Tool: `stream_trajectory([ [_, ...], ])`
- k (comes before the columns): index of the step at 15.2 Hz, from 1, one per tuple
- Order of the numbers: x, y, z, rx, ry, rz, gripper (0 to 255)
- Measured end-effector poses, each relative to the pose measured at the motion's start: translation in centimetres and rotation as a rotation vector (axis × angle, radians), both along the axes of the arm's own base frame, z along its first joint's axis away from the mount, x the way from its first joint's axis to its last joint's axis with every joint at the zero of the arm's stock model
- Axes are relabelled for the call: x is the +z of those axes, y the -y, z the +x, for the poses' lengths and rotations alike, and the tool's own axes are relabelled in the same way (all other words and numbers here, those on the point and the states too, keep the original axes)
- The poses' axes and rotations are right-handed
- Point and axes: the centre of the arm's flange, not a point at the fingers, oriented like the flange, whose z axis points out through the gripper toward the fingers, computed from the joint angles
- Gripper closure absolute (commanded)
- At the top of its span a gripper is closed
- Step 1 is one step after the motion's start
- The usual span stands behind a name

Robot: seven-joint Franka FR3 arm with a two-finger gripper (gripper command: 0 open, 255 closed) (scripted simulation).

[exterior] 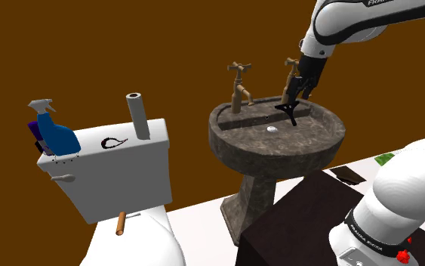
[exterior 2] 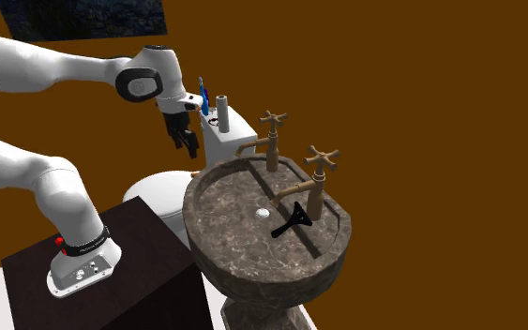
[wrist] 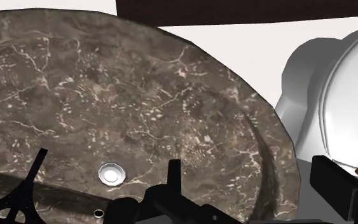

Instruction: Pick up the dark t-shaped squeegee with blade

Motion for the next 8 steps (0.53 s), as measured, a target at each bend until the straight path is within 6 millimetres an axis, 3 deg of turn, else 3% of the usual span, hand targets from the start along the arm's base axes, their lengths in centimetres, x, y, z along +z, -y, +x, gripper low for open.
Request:
stream_trajectory([
  [8,-5.9,6.8,3.5,-0.045,0.053,-0.047,0],
])
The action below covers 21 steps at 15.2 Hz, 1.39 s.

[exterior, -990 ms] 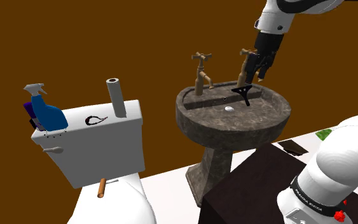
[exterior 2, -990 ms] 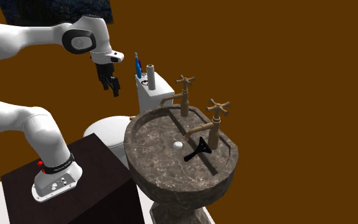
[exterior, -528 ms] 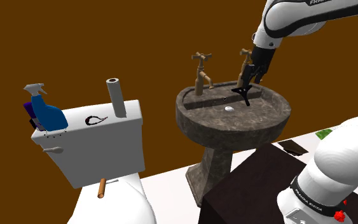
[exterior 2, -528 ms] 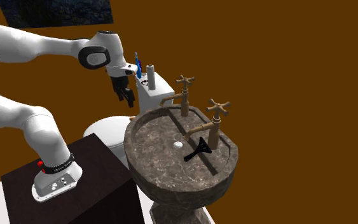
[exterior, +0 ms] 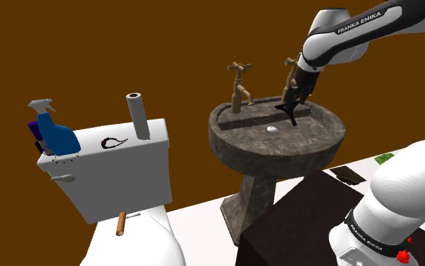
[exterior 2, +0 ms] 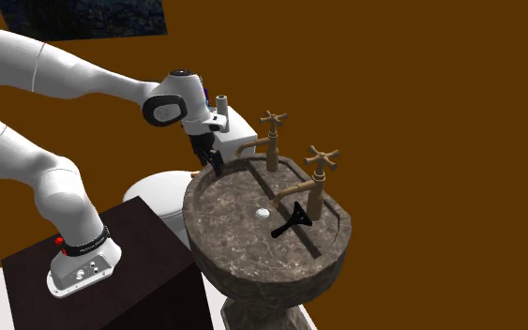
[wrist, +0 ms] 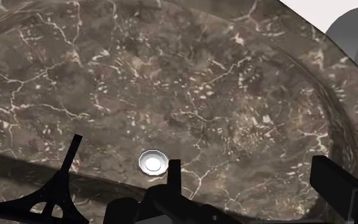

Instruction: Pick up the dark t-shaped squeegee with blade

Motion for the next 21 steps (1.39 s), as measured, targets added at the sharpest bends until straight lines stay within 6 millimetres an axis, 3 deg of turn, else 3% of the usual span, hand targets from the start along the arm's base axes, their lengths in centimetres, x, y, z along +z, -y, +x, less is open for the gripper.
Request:
stream_trajectory([
  [15,-9.8,14.1,6.7,-0.084,0.099,-0.09,0],
  [21,-13.0,17.7,11.0,-0.076,0.138,-0.108,0],
])
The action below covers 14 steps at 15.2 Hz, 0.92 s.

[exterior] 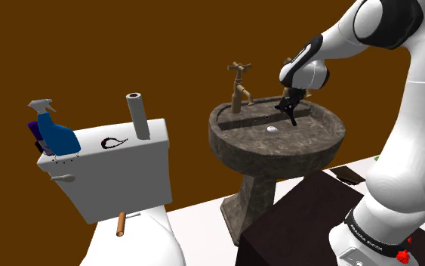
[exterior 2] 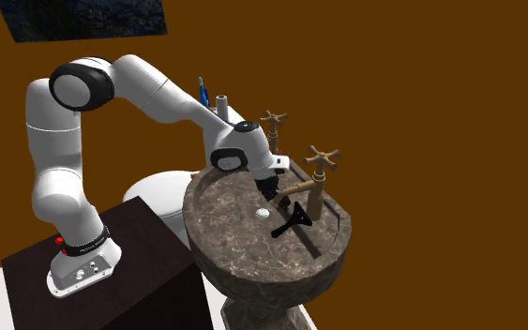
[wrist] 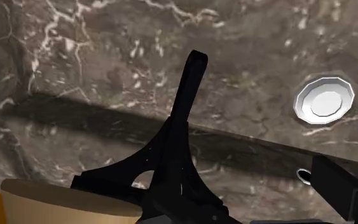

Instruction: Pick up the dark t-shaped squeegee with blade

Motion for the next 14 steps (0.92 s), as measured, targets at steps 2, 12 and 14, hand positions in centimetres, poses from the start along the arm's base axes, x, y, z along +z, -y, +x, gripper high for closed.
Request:
stream_trajectory([
  [2,-1.4,2.9,0.1,-0.022,0.016,-0.016,0],
  [12,-3.8,3.7,1.2,-0.032,0.07,-0.062,255],
  [14,-3.8,3.8,1.1,-0.037,0.091,-0.089,255],
])
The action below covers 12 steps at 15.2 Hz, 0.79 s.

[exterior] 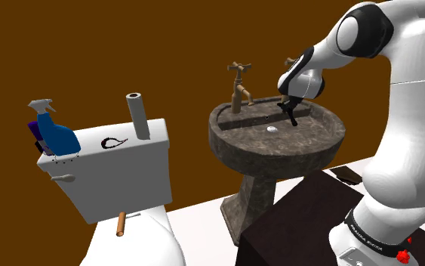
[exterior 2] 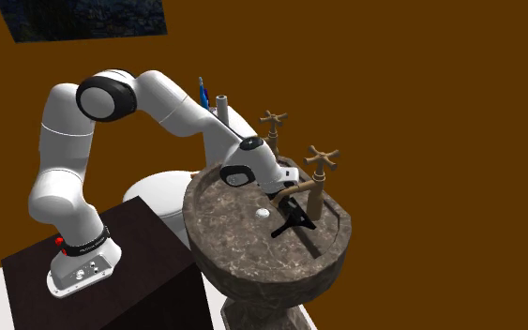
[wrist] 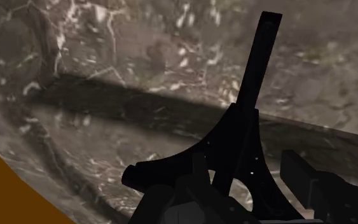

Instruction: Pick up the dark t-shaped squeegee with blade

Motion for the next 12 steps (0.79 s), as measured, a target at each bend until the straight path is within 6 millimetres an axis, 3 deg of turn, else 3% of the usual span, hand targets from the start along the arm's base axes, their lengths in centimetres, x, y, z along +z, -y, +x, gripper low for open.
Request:
stream_trajectory([
  [12,0.19,0.0,0.05,0.011,-0.052,0.051,255],
])
